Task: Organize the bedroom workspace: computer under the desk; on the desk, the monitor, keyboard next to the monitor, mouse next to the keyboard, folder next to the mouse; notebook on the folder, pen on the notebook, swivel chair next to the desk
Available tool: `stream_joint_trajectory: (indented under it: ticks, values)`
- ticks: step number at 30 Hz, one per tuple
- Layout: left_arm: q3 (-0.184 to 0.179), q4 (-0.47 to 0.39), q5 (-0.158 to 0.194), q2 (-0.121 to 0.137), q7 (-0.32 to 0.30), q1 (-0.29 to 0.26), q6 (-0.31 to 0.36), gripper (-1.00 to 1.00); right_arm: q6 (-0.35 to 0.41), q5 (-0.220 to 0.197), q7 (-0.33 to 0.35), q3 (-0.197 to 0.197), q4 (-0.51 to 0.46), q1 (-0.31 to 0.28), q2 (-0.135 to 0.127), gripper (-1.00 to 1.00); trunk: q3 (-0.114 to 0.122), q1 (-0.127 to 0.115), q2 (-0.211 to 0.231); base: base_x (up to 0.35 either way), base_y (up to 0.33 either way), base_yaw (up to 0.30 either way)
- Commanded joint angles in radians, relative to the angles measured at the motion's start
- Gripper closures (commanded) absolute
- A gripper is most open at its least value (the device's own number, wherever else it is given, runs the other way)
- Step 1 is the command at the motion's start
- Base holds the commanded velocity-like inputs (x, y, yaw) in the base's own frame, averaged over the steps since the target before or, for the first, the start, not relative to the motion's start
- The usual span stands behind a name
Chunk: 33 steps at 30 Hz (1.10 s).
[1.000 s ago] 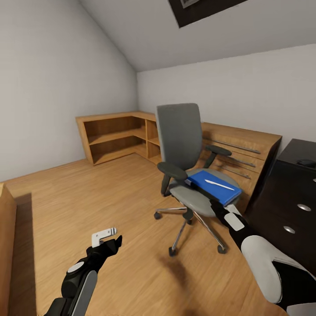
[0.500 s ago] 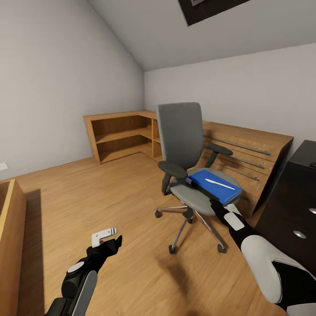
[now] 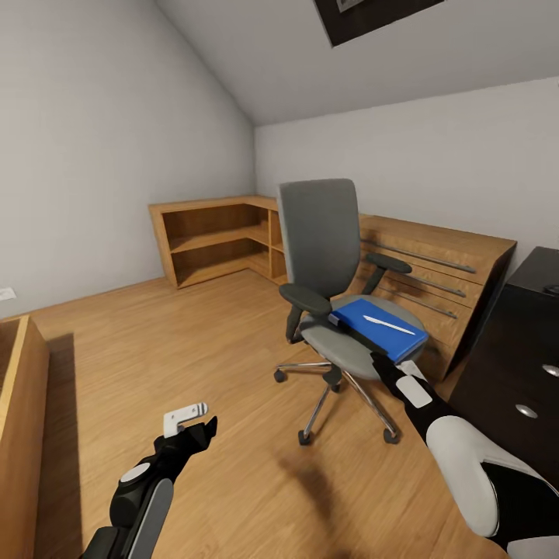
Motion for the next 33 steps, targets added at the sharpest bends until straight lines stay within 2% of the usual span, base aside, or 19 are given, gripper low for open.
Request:
stream_joint_trajectory:
  ticks: [1, 7, 18, 22, 33]
  values:
    - [-0.002, -0.001, 0.011, 0.0, 0.009, 0.0, 0.003, -1.0, 0.005, -0.008, -0.007, 0.001, 0.089, 0.0, 0.0, -1.0, -0.001, 0.0, 0.0, 0.0, 0.0, 0.0]
    - [-0.003, -0.001, 0.011, 0.0, 0.01, 0.0, 0.002, -1.0, 0.005, -0.008, -0.007, 0.001, 0.089, 0.0, 0.001, -1.0, 0.018, -0.002, 0.001, 0.0, 0.0, 0.0]
    - [-0.003, -0.001, 0.011, -0.001, 0.011, 0.0, 0.002, -1.0, 0.005, -0.008, -0.007, 0.001, 0.088, 0.0, 0.0, -1.0, 0.018, -0.002, 0.001, 0.0, 0.0, 0.0]
    - [-0.003, -0.001, 0.011, -0.001, 0.011, 0.0, 0.002, -1.0, 0.005, -0.008, -0.007, 0.001, 0.088, 0.0, 0.0, -1.0, 0.034, -0.004, 0.002, 0.0, 0.0, 0.0]
    - [-0.003, -0.001, 0.012, 0.0, 0.011, 0.0, 0.003, -1.0, 0.005, -0.008, -0.007, 0.001, 0.088, 0.0, 0.0, -1.0, 0.034, -0.004, 0.002, 0.0, 0.0, 0.0]
